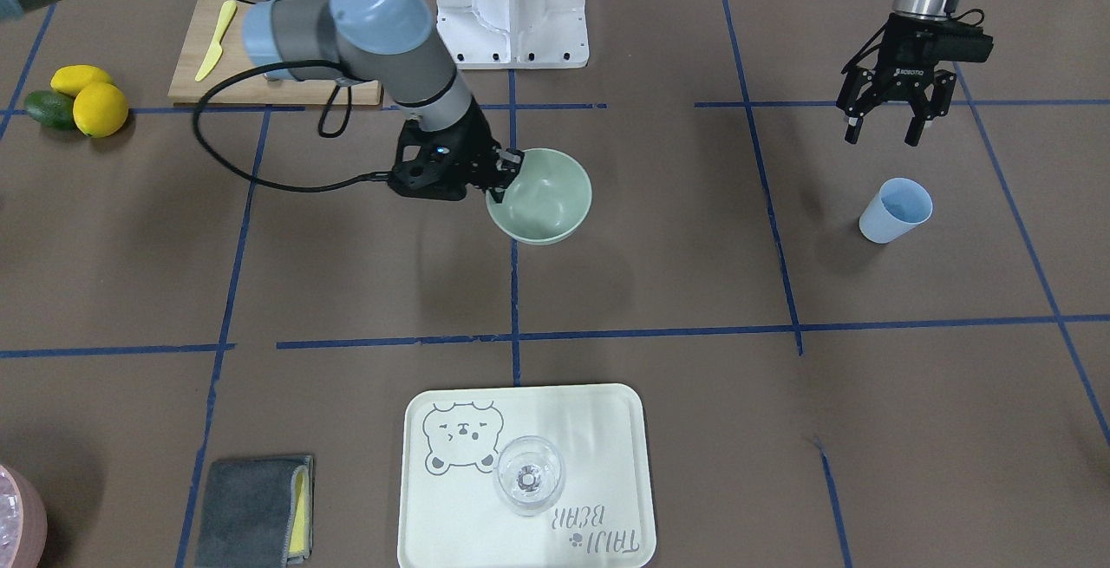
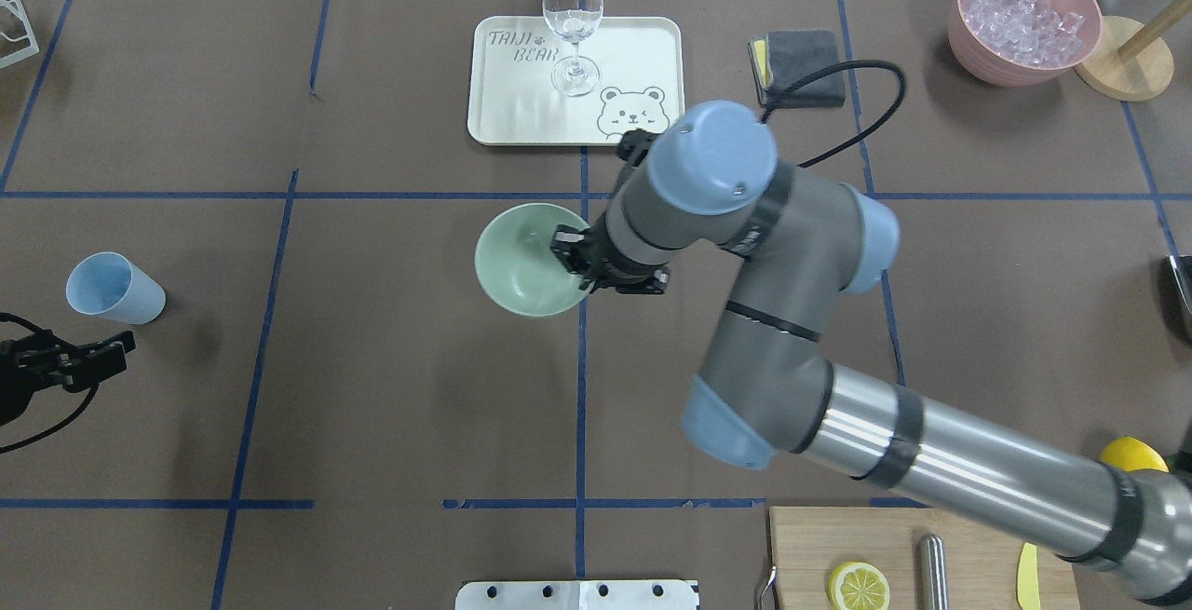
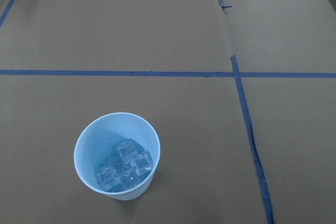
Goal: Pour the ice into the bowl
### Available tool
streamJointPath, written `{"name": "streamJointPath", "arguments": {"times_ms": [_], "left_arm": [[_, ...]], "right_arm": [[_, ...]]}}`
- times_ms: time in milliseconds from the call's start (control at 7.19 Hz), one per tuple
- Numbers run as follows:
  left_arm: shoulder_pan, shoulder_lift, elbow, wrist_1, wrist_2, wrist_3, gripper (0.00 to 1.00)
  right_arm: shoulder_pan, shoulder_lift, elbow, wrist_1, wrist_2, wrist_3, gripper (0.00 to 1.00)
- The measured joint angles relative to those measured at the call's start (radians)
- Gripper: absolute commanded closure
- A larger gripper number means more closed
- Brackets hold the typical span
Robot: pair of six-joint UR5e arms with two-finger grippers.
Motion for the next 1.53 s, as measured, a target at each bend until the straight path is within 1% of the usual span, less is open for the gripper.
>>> {"name": "streamJointPath", "arguments": {"times_ms": [278, 417, 556, 695, 834, 1112, 1529], "left_arm": [[0.015, 0.004, 0.055, -0.068, 0.048, 0.000, 0.02], [0.024, 0.004, 0.076, -0.091, 0.074, 0.000, 0.02], [0.031, 0.003, 0.090, -0.102, 0.101, 0.000, 0.02], [0.036, -0.010, 0.108, -0.107, 0.130, 0.000, 0.02], [0.040, -0.034, 0.137, -0.108, 0.157, 0.000, 0.02], [0.050, -0.078, 0.200, -0.109, 0.226, -0.001, 0.02], [0.092, -0.102, 0.227, -0.109, 0.365, -0.007, 0.02]], "right_arm": [[-0.049, 0.226, -0.263, -0.005, -0.080, 0.038, 1.00], [-0.067, 0.280, -0.344, -0.002, -0.114, 0.042, 1.00], [-0.086, 0.302, -0.382, 0.000, -0.139, 0.042, 1.00], [-0.100, 0.310, -0.396, 0.000, -0.152, 0.042, 0.83], [-0.109, 0.312, -0.400, 0.001, -0.156, 0.042, 0.01], [-0.112, 0.317, -0.401, 0.002, -0.159, 0.043, 0.00], [-0.104, 0.342, -0.391, 0.002, -0.158, 0.050, 0.00]]}}
